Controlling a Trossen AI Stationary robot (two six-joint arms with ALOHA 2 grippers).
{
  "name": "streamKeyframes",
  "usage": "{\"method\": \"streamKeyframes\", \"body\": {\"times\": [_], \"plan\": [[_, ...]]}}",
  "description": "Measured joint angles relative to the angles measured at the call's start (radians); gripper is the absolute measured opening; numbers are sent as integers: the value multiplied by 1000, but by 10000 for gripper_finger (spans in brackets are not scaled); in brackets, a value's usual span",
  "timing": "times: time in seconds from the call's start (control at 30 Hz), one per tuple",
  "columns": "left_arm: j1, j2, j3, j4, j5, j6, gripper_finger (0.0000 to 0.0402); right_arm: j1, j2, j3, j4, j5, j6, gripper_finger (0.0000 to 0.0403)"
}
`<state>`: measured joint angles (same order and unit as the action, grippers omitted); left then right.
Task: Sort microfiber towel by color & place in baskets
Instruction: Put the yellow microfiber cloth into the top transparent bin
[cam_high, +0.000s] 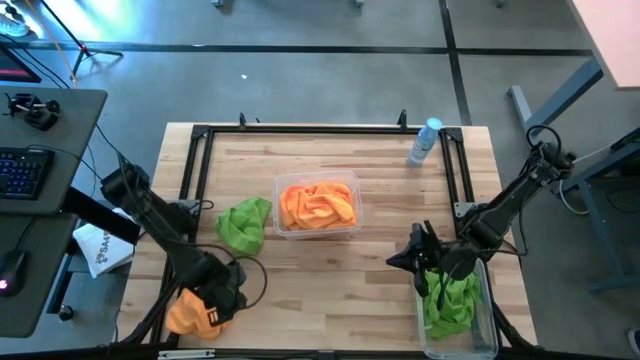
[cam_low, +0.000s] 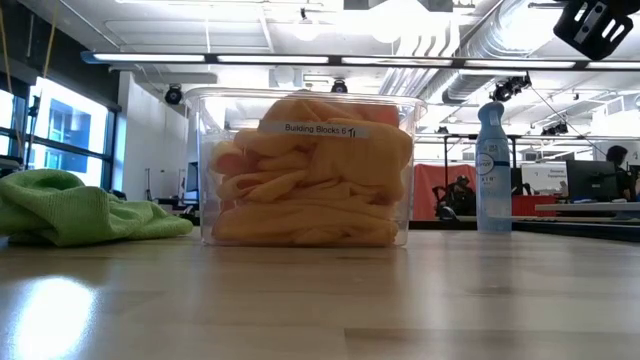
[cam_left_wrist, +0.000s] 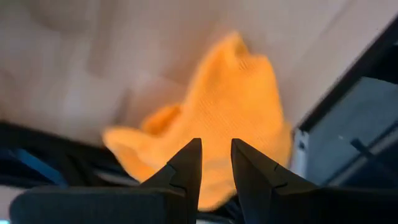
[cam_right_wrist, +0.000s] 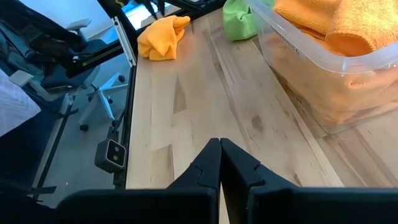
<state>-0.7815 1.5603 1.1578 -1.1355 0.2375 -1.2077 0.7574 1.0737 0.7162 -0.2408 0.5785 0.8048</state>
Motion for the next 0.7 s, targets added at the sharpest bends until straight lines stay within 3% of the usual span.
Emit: {"method": "streamKeyframes", "body": {"times": [0.1, 0.43, 0.7], "plan": [[-31, 2, 0, 40, 30, -72, 74, 0, 0, 0, 0, 0, 1, 0], [-94, 2, 0, 94, -12, -232, 74, 0, 0, 0, -1, 14, -2, 0], [-166, 2, 0, 67, -12, -612, 74, 0, 0, 0, 0, 14, 3, 0]]}}
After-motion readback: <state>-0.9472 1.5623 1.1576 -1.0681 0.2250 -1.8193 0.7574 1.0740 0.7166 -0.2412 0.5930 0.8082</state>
